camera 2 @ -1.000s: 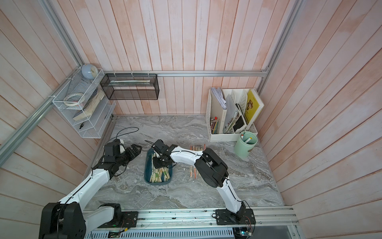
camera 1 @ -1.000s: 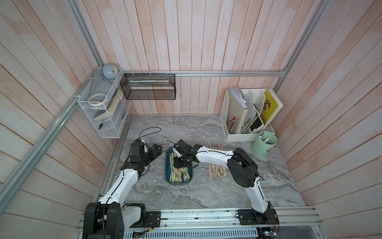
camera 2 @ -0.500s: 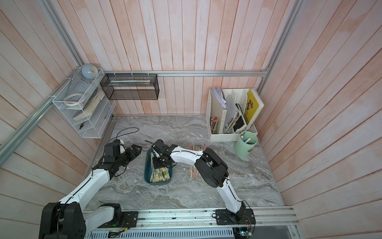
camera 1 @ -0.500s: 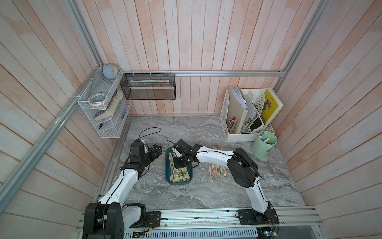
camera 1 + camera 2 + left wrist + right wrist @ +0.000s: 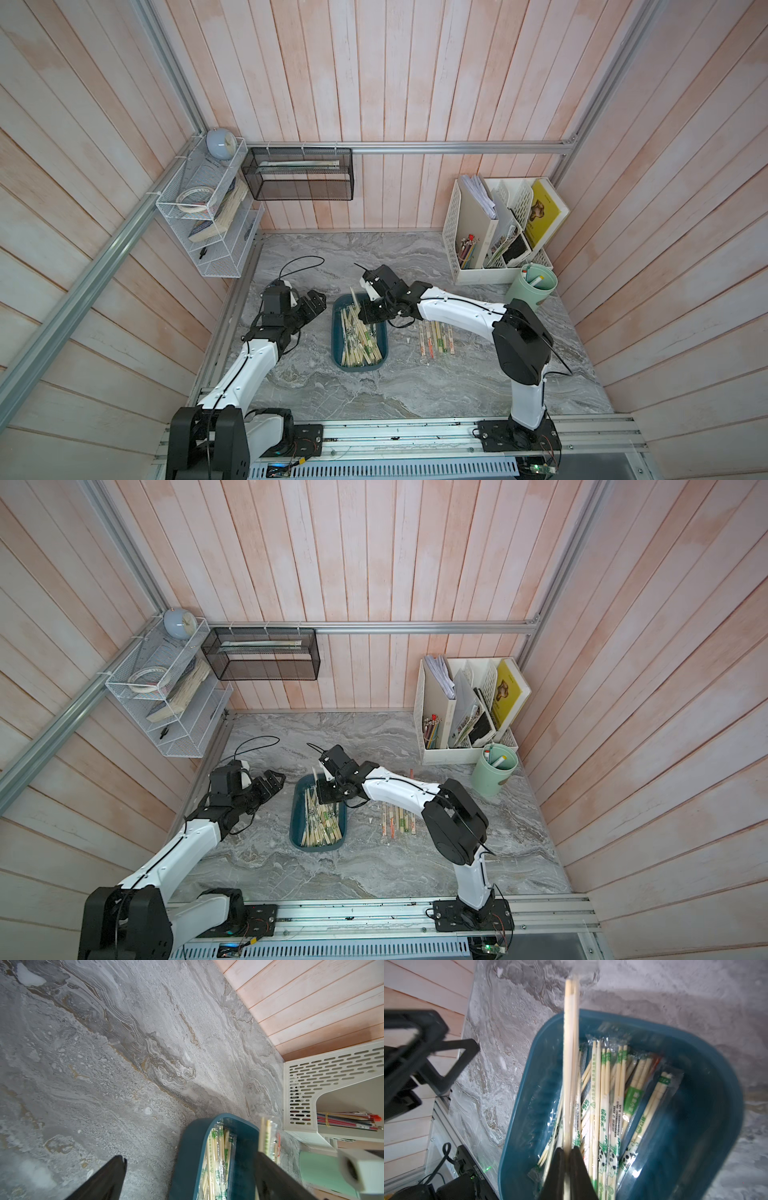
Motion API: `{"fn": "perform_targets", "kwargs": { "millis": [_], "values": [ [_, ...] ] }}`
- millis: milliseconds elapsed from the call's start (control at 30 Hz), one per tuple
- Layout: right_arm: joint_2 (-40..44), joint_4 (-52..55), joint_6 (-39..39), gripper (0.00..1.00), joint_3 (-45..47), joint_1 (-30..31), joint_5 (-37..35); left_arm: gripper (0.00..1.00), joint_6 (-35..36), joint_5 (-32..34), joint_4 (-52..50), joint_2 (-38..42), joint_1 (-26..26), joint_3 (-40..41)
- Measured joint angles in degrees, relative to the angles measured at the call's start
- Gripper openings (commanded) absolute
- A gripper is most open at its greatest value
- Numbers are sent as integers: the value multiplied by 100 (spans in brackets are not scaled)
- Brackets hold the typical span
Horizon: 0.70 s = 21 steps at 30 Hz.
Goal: Take the paired disposable chopsticks out of the storage box
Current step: Pick up the paired disposable chopsticks from the storage box, then place the paired disposable chopsticks at the center of the board.
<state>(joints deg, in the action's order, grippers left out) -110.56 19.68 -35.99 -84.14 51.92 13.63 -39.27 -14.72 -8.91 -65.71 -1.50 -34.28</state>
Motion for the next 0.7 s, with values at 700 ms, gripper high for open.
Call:
{"fn": "perform_targets", "kwargs": {
  "millis": [700],
  "values": [
    [1283, -654, -153, 0, 2511, -1108, -402, 100, -229, 409, -485, -166, -1108, -479]
  ]
}}
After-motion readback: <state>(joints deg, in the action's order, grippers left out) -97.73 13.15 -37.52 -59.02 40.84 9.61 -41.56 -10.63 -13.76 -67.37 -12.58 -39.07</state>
